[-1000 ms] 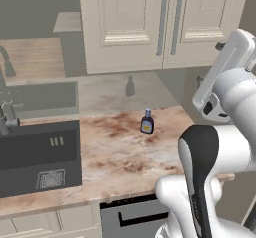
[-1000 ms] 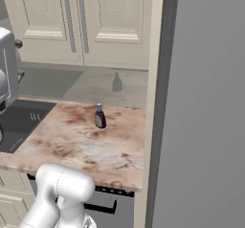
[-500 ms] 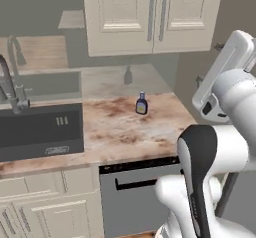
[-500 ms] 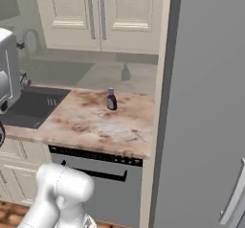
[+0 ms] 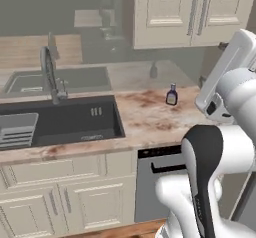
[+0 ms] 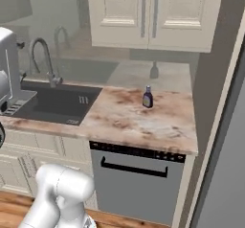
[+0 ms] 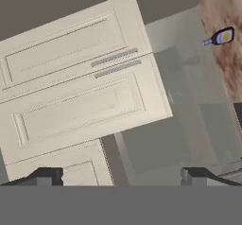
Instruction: Close all open cabinet doors.
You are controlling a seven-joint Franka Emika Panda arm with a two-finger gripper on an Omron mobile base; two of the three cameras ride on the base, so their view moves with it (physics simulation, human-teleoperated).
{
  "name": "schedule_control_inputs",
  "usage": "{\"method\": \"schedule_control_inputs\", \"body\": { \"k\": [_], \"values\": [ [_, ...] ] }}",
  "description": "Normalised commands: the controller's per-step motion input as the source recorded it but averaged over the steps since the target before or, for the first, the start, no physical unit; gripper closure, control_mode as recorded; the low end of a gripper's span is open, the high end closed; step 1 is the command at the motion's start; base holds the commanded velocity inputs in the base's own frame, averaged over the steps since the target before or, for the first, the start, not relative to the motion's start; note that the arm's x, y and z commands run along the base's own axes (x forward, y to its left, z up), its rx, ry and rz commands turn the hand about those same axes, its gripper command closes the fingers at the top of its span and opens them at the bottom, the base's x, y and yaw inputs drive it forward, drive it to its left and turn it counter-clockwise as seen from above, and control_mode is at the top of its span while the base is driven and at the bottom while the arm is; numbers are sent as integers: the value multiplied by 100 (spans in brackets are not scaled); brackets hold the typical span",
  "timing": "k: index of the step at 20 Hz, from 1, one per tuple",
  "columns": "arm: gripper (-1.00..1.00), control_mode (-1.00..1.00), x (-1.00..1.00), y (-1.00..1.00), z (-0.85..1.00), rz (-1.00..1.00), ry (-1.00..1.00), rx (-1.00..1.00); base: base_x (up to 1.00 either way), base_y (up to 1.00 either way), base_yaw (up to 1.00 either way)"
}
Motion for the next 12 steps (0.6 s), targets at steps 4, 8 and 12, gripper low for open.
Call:
{"method": "schedule_control_inputs", "body": {
  "k": [4, 8, 12],
  "values": [
    [-100, 100, 0, 0, 0, 0, 0, 0, 0, 100, 0],
    [-100, 100, 0, 0, 0, 0, 0, 0, 0, 100, 0],
    [-100, 100, 0, 0, 0, 0, 0, 0, 0, 100, 0]
  ]
}}
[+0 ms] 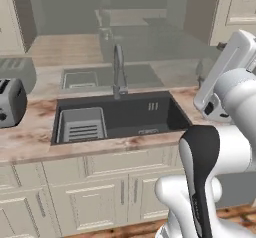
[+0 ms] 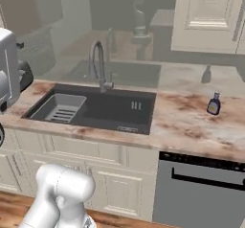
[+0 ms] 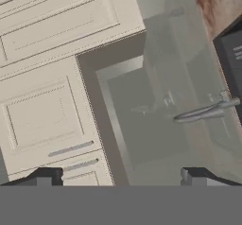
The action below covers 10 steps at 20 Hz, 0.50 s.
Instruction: Close all open cabinet doors.
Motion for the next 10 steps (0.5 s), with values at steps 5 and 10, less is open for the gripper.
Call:
{"method": "schedule_control_inputs", "body": {
  "k": [5, 10],
  "values": [
    [-100, 100, 0, 0, 0, 0, 0, 0, -1, 100, 0],
    [-100, 100, 0, 0, 0, 0, 0, 0, -1, 100, 0]
  ]
}}
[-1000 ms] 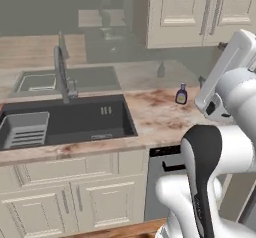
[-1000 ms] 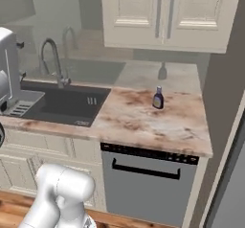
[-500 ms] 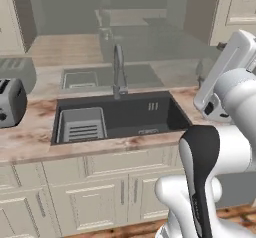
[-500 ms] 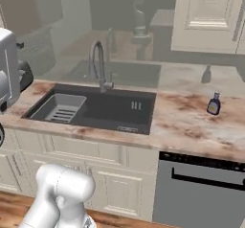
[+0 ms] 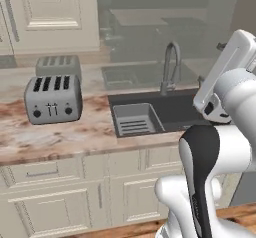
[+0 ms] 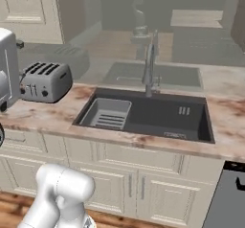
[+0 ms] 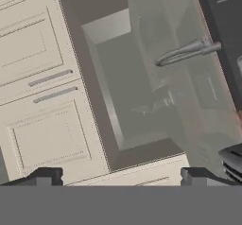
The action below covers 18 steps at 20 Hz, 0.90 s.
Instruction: Close all open cabinet doors.
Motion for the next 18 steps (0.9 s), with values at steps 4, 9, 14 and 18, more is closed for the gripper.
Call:
{"method": "schedule_control_inputs", "body": {
  "k": [4, 9, 14, 18],
  "values": [
    [-100, 100, 0, 0, 0, 0, 0, 0, -2, 100, 0],
    [-100, 100, 0, 0, 0, 0, 0, 0, -6, 100, 0],
    [-100, 100, 0, 0, 0, 0, 0, 0, -4, 100, 0],
    [-100, 100, 0, 0, 0, 0, 0, 0, 0, 100, 0]
  ]
}}
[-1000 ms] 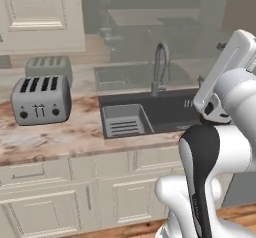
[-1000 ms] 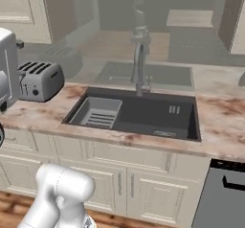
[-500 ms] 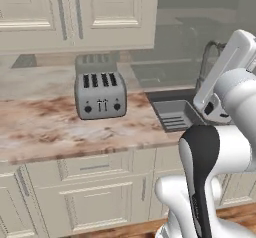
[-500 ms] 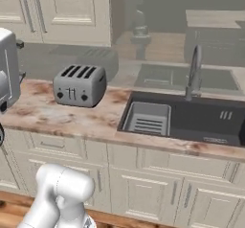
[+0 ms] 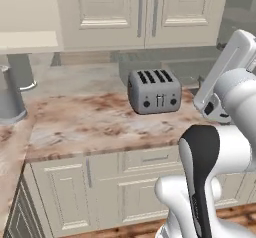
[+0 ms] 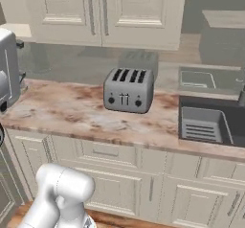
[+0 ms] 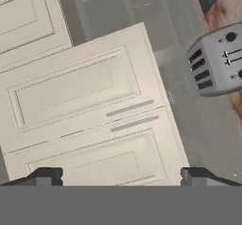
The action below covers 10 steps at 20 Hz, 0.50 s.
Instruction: Close all open cabinet doors.
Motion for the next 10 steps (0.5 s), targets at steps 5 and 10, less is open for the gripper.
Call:
{"method": "schedule_control_inputs", "body": {
  "k": [5, 10],
  "values": [
    [-100, 100, 0, 0, 0, 0, 0, 0, -2, 99, 0],
    [-100, 100, 0, 0, 0, 0, 0, 0, 0, 38, 2]
  ]
}}
